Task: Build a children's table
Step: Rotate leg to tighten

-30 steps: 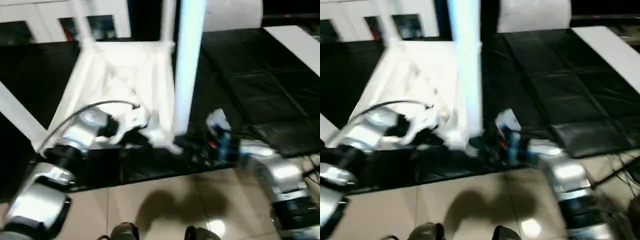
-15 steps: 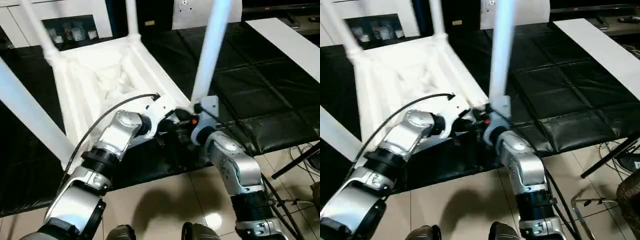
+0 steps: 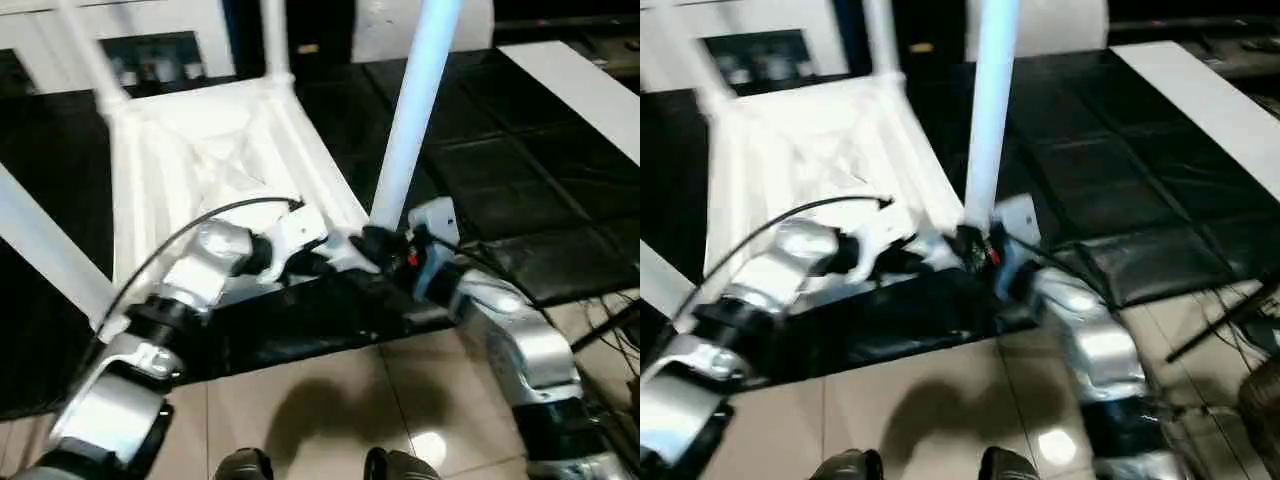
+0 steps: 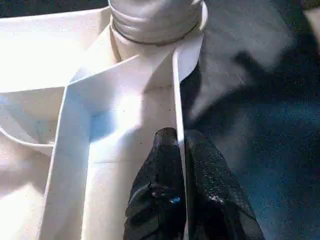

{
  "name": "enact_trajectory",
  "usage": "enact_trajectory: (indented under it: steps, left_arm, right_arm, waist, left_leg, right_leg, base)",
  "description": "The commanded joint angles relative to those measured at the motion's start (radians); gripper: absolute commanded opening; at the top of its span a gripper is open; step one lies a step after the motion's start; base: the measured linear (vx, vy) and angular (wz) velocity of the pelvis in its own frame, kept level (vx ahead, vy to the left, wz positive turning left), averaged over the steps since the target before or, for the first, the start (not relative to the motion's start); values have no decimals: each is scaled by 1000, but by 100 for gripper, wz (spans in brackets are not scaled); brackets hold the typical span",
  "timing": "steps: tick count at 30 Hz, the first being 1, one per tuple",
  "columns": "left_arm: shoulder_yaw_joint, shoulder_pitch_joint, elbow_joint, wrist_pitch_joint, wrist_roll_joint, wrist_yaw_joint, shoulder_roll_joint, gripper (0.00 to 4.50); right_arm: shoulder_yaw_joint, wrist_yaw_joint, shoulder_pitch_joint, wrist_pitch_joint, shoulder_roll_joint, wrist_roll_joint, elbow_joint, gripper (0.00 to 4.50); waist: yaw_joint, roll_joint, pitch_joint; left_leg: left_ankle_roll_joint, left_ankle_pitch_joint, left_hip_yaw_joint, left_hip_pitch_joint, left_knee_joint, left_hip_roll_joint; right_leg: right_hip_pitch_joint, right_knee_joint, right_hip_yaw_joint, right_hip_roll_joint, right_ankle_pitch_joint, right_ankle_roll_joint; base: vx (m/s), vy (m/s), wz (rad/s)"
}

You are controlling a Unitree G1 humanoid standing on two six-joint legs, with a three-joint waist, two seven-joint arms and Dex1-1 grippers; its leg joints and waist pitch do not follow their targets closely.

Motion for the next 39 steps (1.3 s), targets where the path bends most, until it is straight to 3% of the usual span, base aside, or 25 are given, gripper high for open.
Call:
enact_trajectory:
  steps: [1, 6, 9, 10, 12, 15, 17, 23, 32, 34, 35, 36, 39]
  left_arm:
    - [-45, -6, 2, -66, 11, -118, 35, 0]
    - [-86, -26, 38, -192, 5, -279, 81, 0]
    - [-103, -35, 52, -217, 17, -295, 85, 0]
    - [-103, -35, 52, -218, 17, -294, 85, 0]
    - [-106, -49, 87, -248, 33, -277, 80, 0]
    - [-101, -65, 130, -280, 40, -269, 71, 0]
    - [-96, -70, 144, -294, 32, -286, 68, 0]
    - [-101, -67, 143, -312, 21, -326, 70, 0]
    - [-95, -92, 199, -352, 38, -300, 55, 0]
    - [-95, -92, 201, -357, 42, -299, 56, 0]
    - [-96, -92, 202, -359, 43, -300, 56, 0]
    - [-96, -92, 203, -363, 45, -299, 56, 0]
    - [-95, -94, 210, -368, 44, -301, 54, 0]
  right_arm:
    - [-50, 58, -6, -16, -61, 9, 3, 179]
    - [-14, 314, -23, -28, -178, 68, 37, 179]
    - [5, 381, -22, -20, -216, 80, 32, 179]
    - [5, 383, -21, -19, -217, 81, 31, 179]
    - [20, 422, -7, -1, -252, 91, 2, 179]
    - [13, 434, 9, -12, -278, 84, 0, 179]
    - [-4, 429, 10, -38, -288, 73, 23, 179]
    - [-10, 415, -21, -67, -278, 59, 62, 179]
    - [20, 440, -48, -63, -252, 70, 81, 260]
    - [28, 437, -58, -70, -239, 62, 98, 260]
    - [30, 434, -66, -76, -231, 58, 114, 260]
    - [30, 431, -82, -82, -214, 57, 142, 225]
    - [26, 428, -97, -86, -198, 62, 165, 205]
  waist:
    - [7, 11, -98]
    - [27, 9, -99]
    - [35, 4, -96]
    - [42, 9, -97]
    - [45, 6, -95]
    - [57, 2, -96]
    - [61, 4, -96]
    - [64, 6, -104]
    - [68, 4, -103]
    - [68, 4, -103]
    - [66, -1, -102]
    - [67, 5, -102]
    - [64, 3, -100]
  left_leg:
    - [64, -178, -2, 19, -58, 19]
    - [56, -201, -1, 21, -57, 22]
    - [51, -213, 1, 23, -58, 25]
    - [45, -223, -1, 28, -59, 26]
    - [38, -234, 0, 31, -60, 27]
    - [32, -245, 0, 33, -60, 23]
    - [24, -249, -2, 32, -62, 24]
    - [29, -218, -3, 30, -59, 24]
    - [30, -227, -2, 31, -60, 24]
    - [30, -226, -2, 31, -60, 24]
    - [30, -224, -2, 30, -60, 24]
    - [28, -224, -3, 30, -60, 24]
    - [26, -231, -2, 31, -61, 24]
  right_leg:
    - [86, -53, 49, -49, -96, -258]
    - [83, -56, 49, -51, -141, -247]
    - [80, -58, 50, -53, -179, -243]
    - [79, -62, 49, -55, -207, -238]
    - [78, -64, 50, -55, -226, -236]
    - [81, -72, 49, -58, -294, -207]
    - [82, -73, 49, -60, -321, -194]
    - [84, -65, 47, -57, -258, -210]
    - [84, -67, 46, -58, -280, -207]
    - [84, -67, 46, -59, -285, -206]
    - [83, -68, 46, -58, -285, -205]
    - [82, -66, 45, -60, -288, -208]
    - [81, -68, 45, -58, -298, -206]
  base:
    - [0, 0, 0]
    - [0, 0, 0]
    - [0, 0, 0]
    - [0, 0, 0]
    - [0, 0, 0]
    - [0, 0, 0]
    - [0, 0, 0]
    - [0, 0, 0]
    - [0, 0, 0]
    - [0, 0, 0]
    - [0, 0, 0]
    - [0, 0, 0]
    - [0, 0, 0]
